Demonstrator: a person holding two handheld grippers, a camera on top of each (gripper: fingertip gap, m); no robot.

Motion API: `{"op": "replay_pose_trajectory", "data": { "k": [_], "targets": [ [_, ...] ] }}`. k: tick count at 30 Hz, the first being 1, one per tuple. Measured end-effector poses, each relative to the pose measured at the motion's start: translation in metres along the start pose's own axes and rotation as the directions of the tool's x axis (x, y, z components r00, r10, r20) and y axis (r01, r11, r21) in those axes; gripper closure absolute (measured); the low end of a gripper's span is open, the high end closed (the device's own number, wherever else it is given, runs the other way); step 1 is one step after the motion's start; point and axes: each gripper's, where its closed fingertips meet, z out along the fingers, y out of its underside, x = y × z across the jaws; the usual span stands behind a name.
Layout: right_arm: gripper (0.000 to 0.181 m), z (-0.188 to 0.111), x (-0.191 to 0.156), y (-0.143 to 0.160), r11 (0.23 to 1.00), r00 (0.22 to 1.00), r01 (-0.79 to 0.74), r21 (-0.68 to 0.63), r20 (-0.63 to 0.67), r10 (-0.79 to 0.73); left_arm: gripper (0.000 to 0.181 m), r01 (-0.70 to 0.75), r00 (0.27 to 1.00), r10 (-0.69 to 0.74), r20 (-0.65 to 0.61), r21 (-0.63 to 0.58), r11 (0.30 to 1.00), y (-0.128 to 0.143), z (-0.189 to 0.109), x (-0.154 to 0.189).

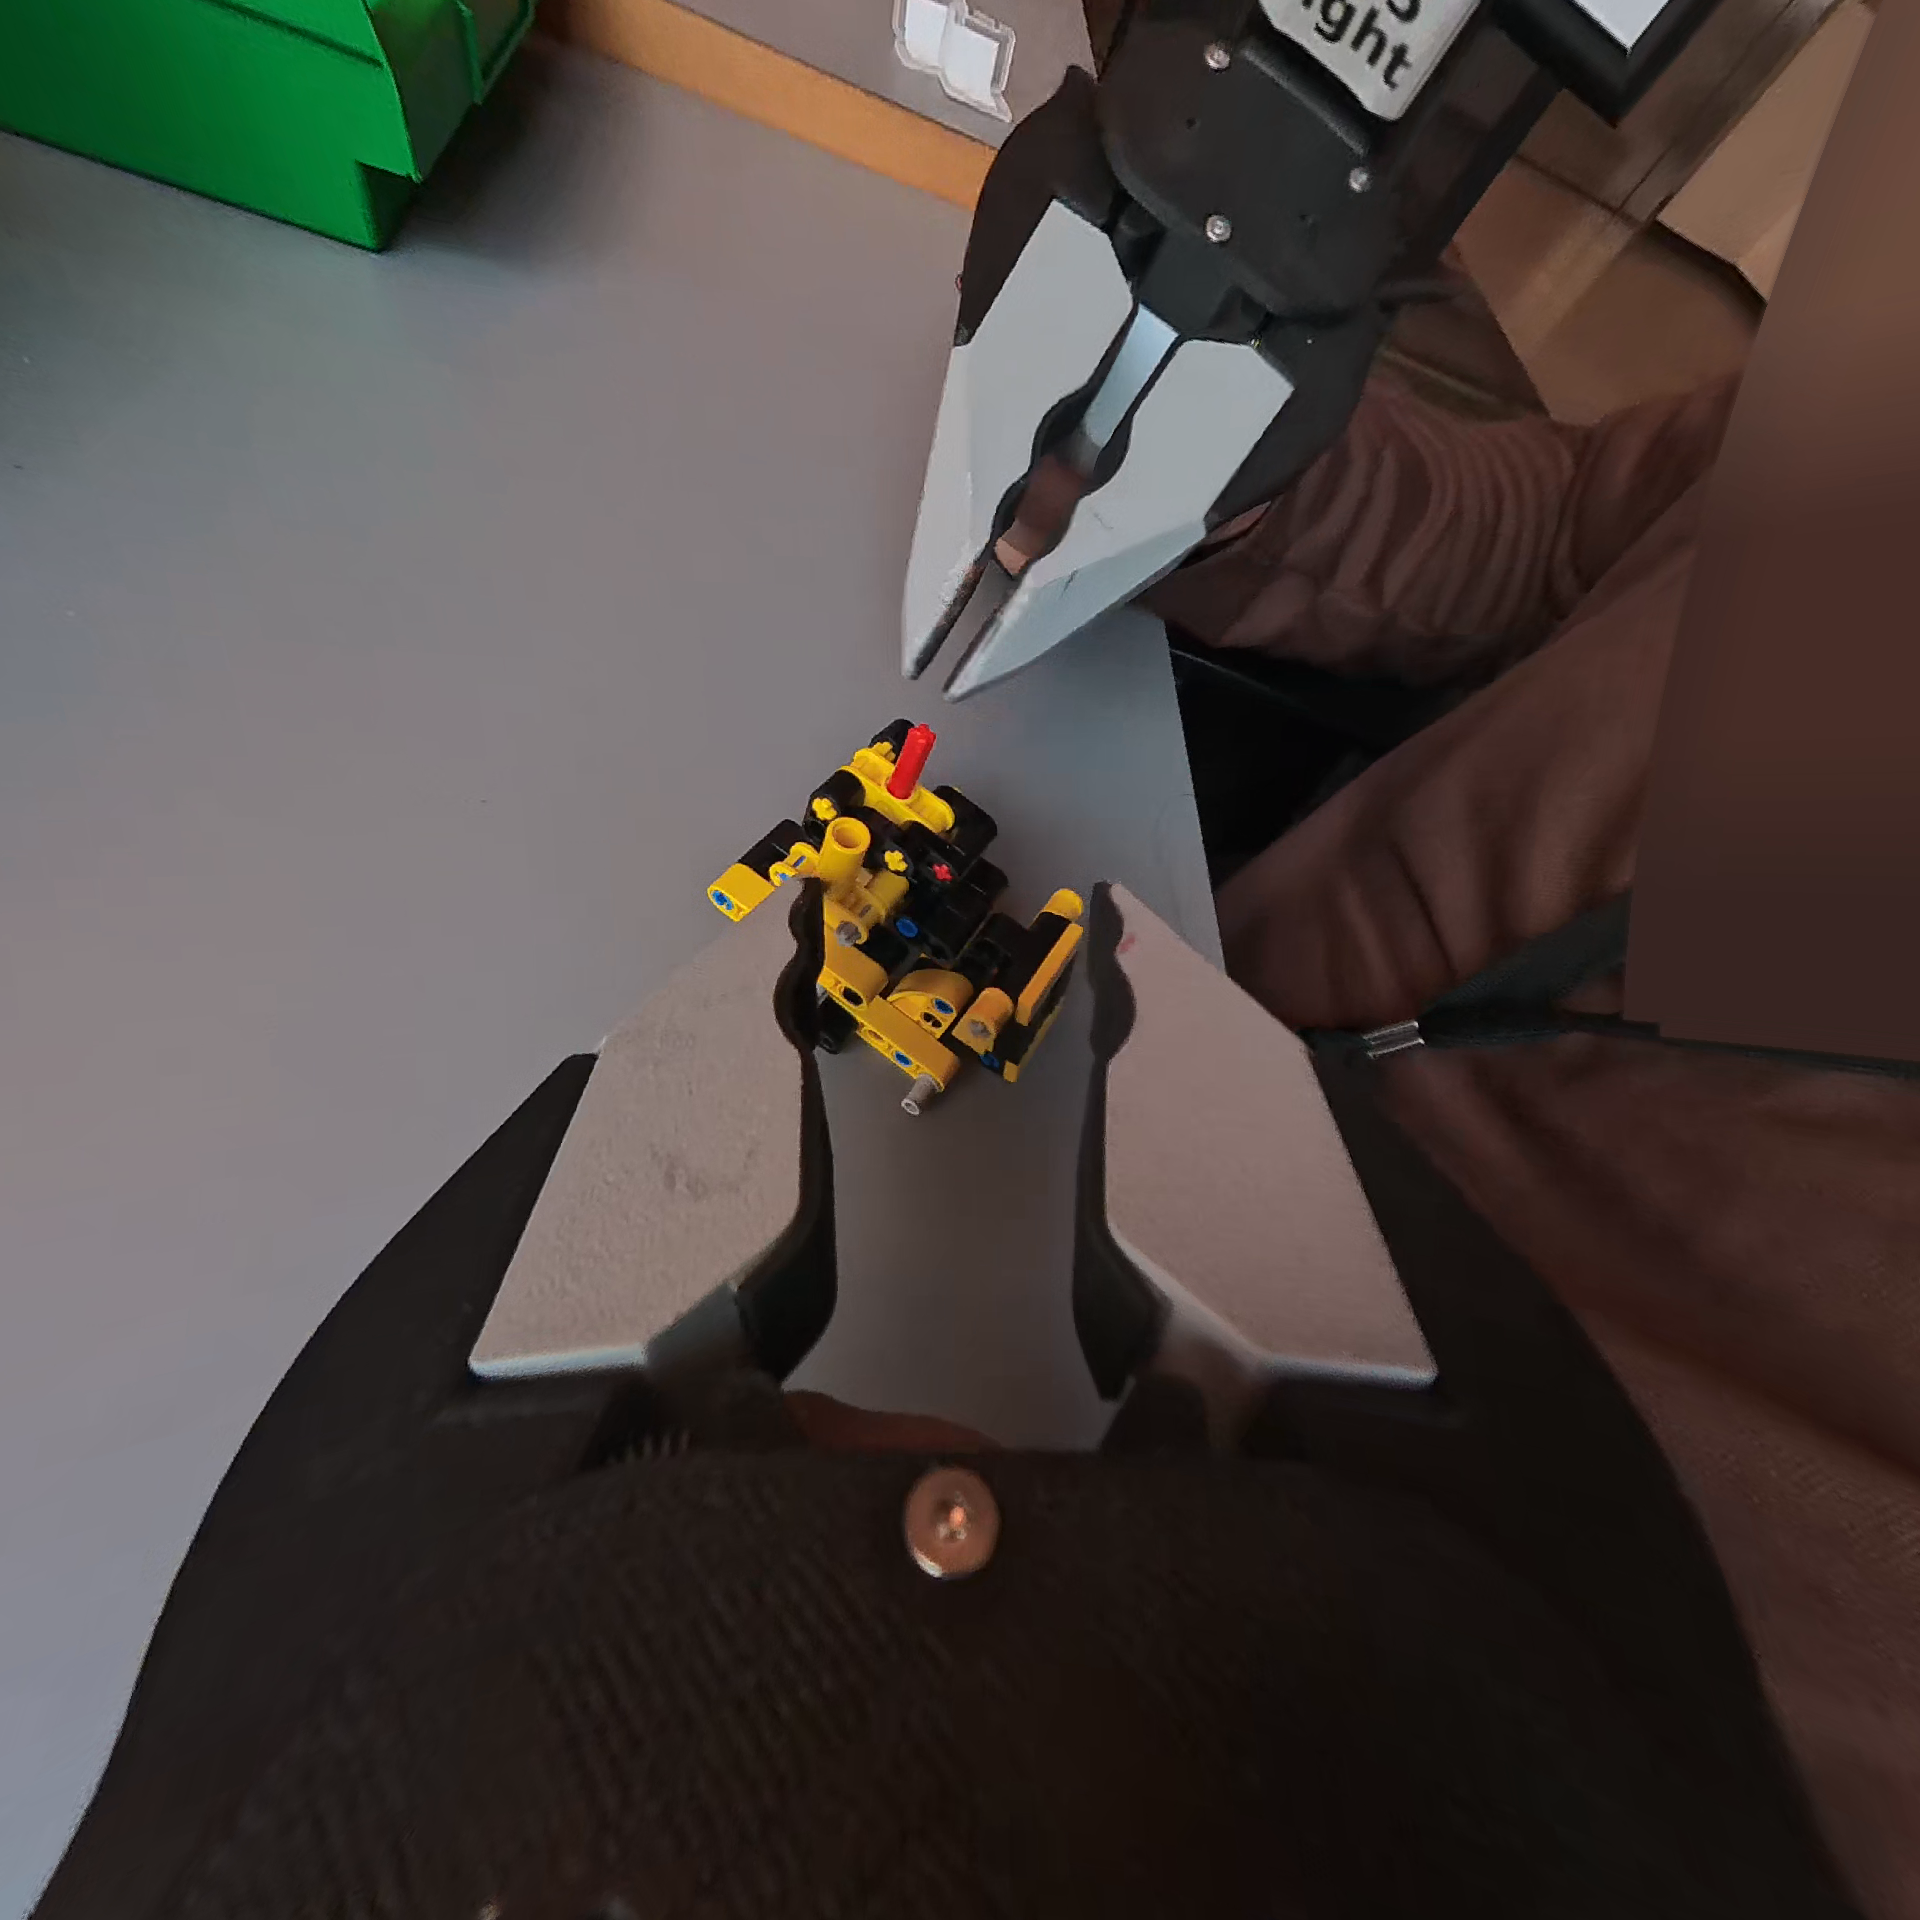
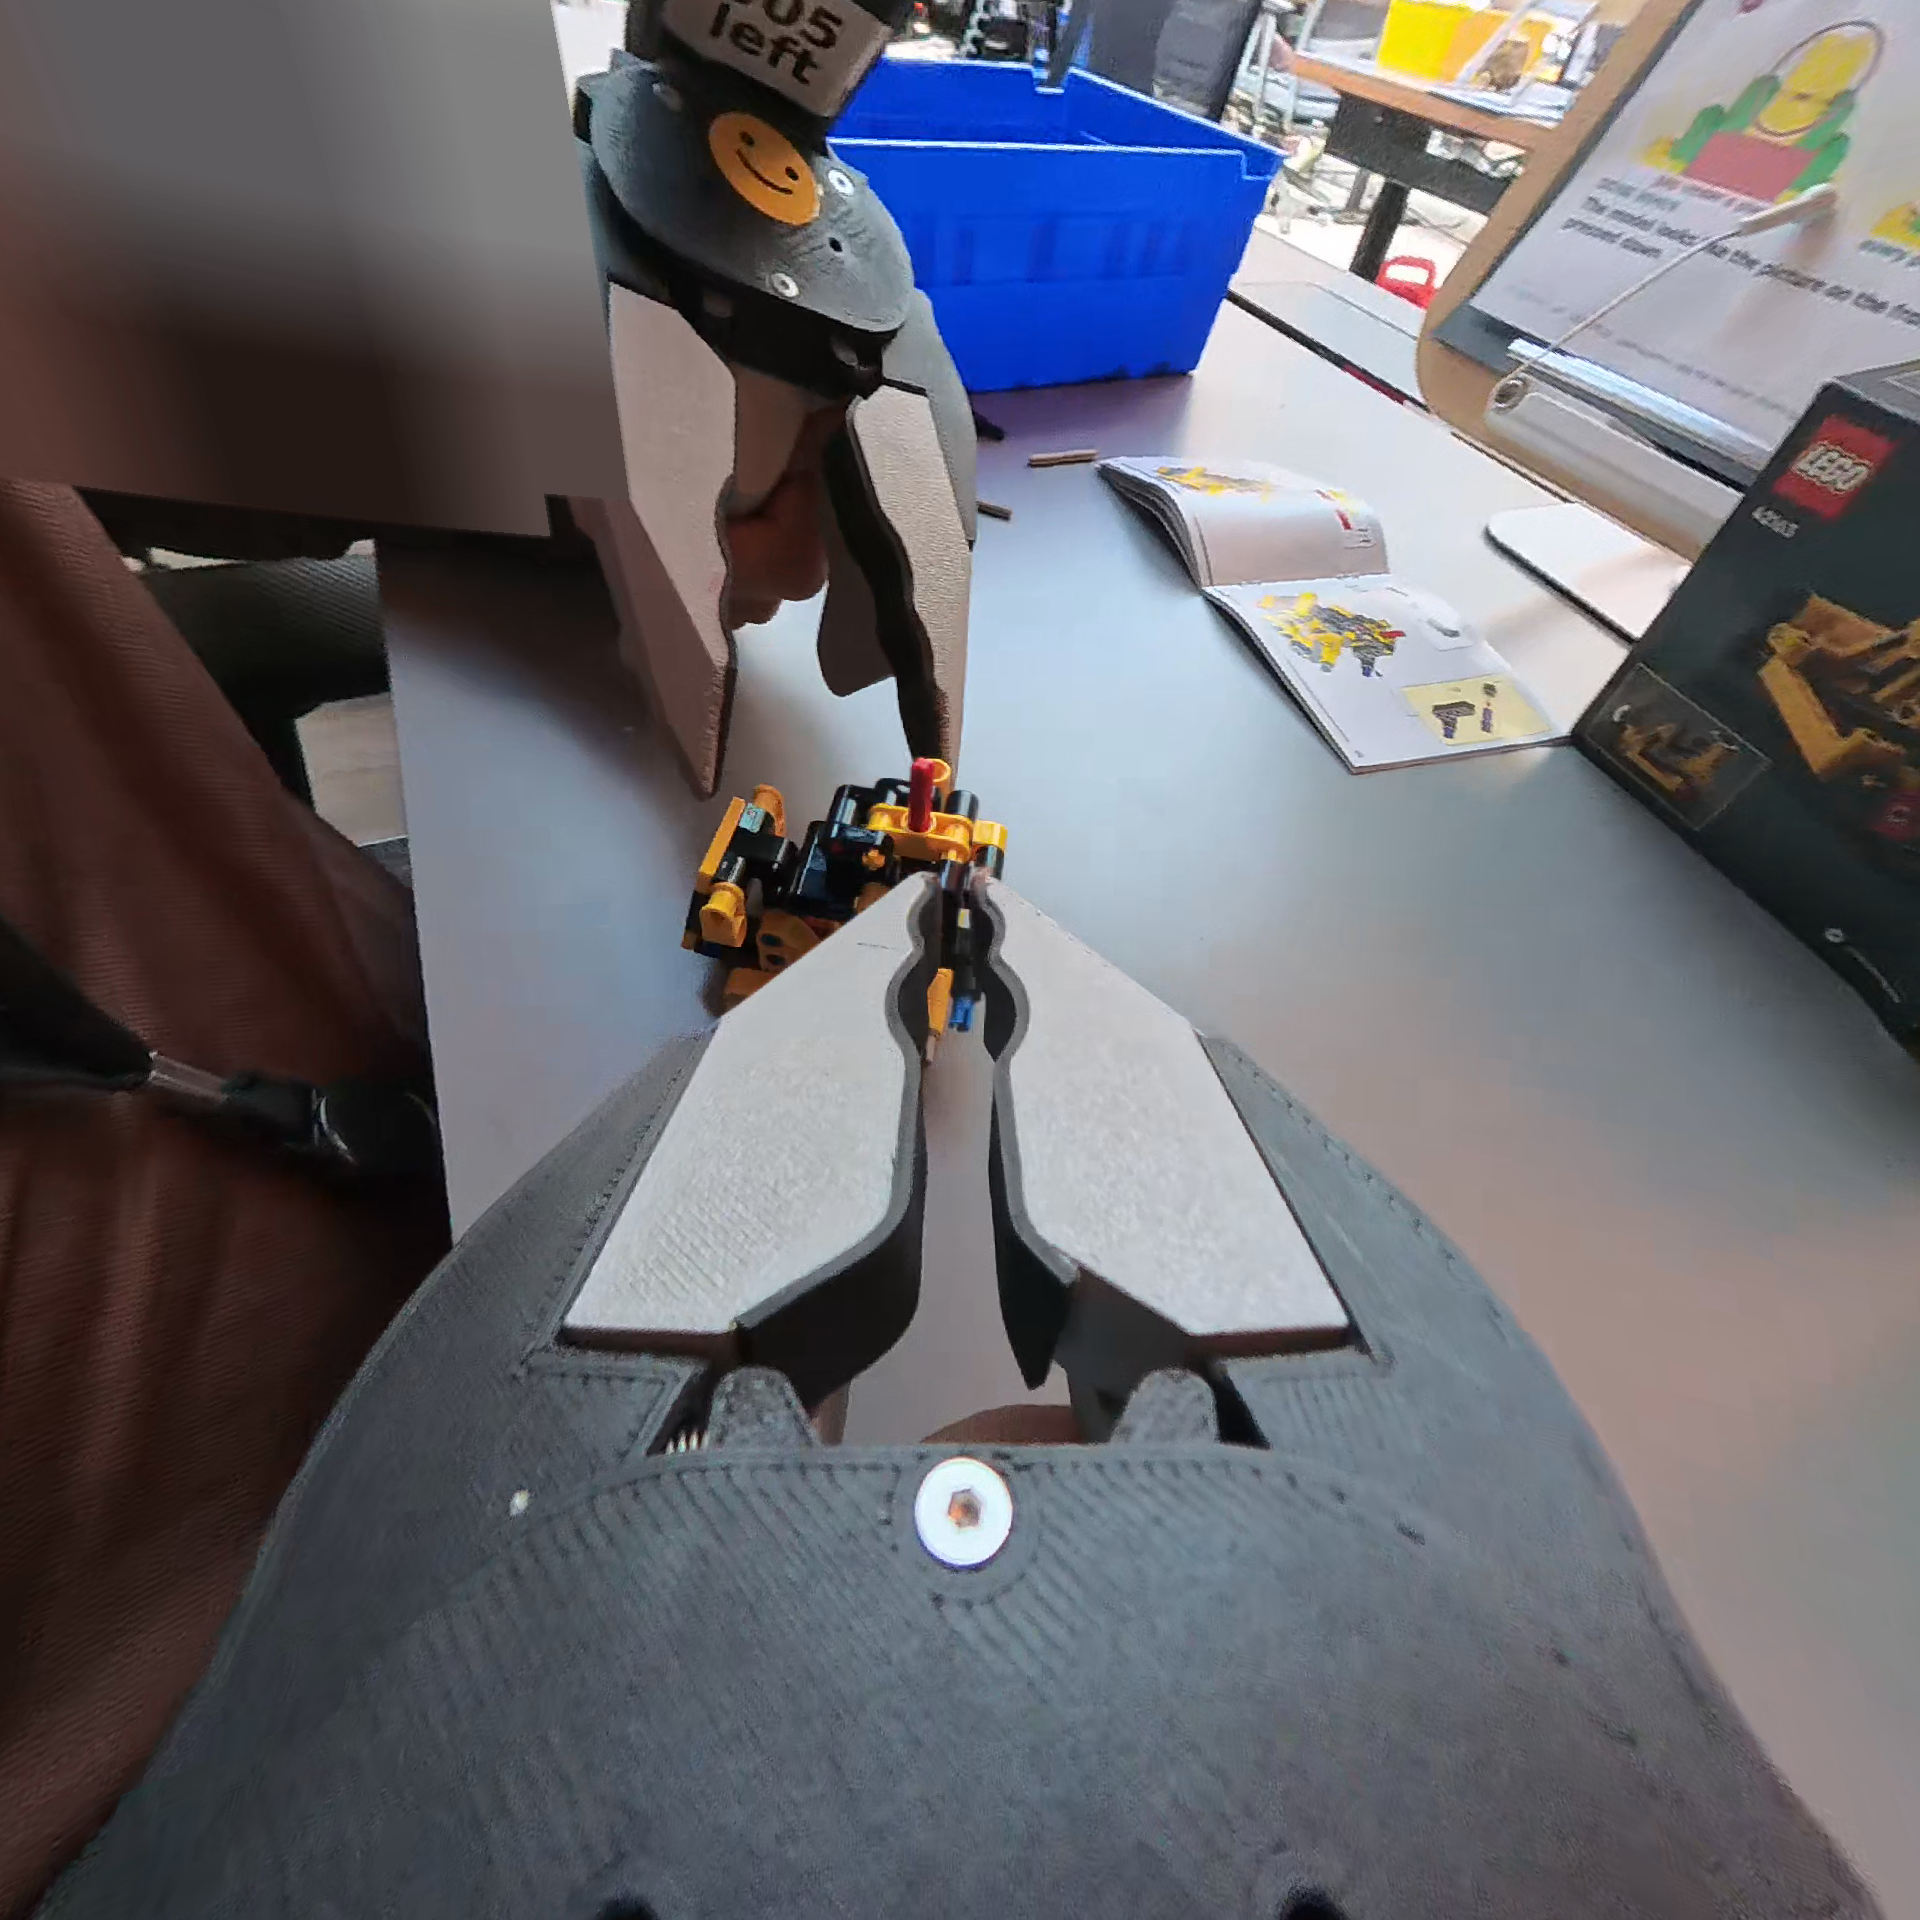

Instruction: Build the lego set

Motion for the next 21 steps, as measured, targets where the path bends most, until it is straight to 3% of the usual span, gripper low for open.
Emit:
{"op": "replay_pose_trajectory", "data": {
  "k": [5,9,21],
  "targets": [
    [0.172,0.006,0.001,0.003,0.999,0.999,-0.035,-0.03,-0.001,0.035,0.132,-0.018,1.0,0.018,0.02,0.003,1.0,-0.001,0.0,0.0],
    [0.18,0.008,0.0,0.005,0.998,0.999,-0.036,-0.047,0.003,0.036,0.131,-0.032,0.999,0.032,0.028,0.003,0.999,-0.002,0.001,0.001],
    [0.177,0.013,0.001,0.006,0.997,1.0,-0.028,-0.067,-0.003,0.028,0.129,-0.062,0.997,0.063,0.053,-0.015,0.998,0.0,0.003,0.002]
  ]
}}
